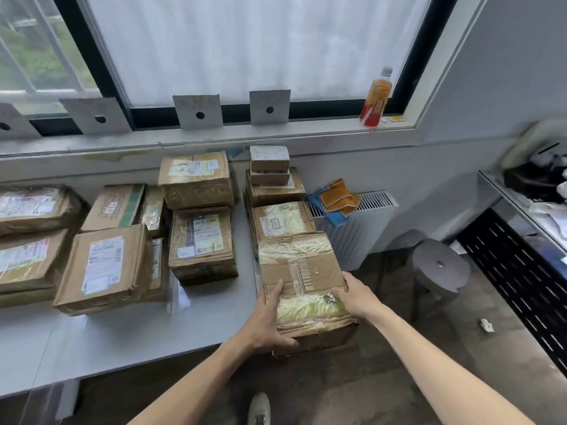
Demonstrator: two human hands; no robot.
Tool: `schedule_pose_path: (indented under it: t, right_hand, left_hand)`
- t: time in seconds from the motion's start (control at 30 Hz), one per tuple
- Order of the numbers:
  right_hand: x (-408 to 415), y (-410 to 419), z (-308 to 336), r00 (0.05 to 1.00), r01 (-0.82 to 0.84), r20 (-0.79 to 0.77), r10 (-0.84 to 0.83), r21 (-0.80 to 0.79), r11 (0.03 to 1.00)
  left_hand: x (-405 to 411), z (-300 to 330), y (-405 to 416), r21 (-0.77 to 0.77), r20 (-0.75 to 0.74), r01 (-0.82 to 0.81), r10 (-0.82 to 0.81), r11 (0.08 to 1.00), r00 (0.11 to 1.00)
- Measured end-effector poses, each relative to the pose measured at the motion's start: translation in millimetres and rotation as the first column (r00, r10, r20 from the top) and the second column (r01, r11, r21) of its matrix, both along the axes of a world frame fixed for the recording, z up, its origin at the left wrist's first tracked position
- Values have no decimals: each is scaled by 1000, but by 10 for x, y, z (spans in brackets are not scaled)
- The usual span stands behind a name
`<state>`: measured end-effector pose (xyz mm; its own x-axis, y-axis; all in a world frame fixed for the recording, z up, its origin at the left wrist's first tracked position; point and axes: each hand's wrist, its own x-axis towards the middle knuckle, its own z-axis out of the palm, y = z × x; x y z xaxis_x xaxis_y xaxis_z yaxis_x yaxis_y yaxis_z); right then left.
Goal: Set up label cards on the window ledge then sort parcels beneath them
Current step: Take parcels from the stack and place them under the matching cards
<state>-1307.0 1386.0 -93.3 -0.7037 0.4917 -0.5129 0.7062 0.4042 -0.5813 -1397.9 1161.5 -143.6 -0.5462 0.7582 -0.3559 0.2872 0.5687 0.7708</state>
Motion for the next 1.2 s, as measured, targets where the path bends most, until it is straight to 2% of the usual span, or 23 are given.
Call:
schedule_pose_path:
  t: [0.2, 0.37, 0.5, 0.67, 0.97, 1.07, 1.2]
  right_hand:
    - [-247, 40, -170, 1000, -7, -3, 7, -31, 999]
    - [-280, 102, -250, 1000, 17, 25, -16, -39, 999]
    - [-379, 223, -233, 998, -7, 69, 12, -75, 997]
    - [-784, 393, -145, 1000, -3, 15, 5, -110, 994]
    - [-1822, 860, -215, 994, -109, -20, 107, -185, 977]
    - [-2000, 987, -322, 993, -114, 4, 120, -267, 957]
    - [-2074, 1063, -452, 994, -101, 6, 109, -333, 938]
  left_hand:
    - [-143, -161, 71, -32, 14, -67, 67, 997, 998]
    - [-149, -210, 114, -35, 44, -60, 61, 998, 997]
    - [-339, -184, 132, 13, -14, -28, 28, 1000, 999]
    - [-794, -46, 302, 49, -116, -198, 202, 979, 972]
    - [-1656, 86, 835, -113, 169, -457, 470, 882, 866]
    - [-1748, 114, 993, -112, 193, -459, 472, 881, 860]
    - [-1786, 66, 1060, -146, 220, -559, 577, 817, 786]
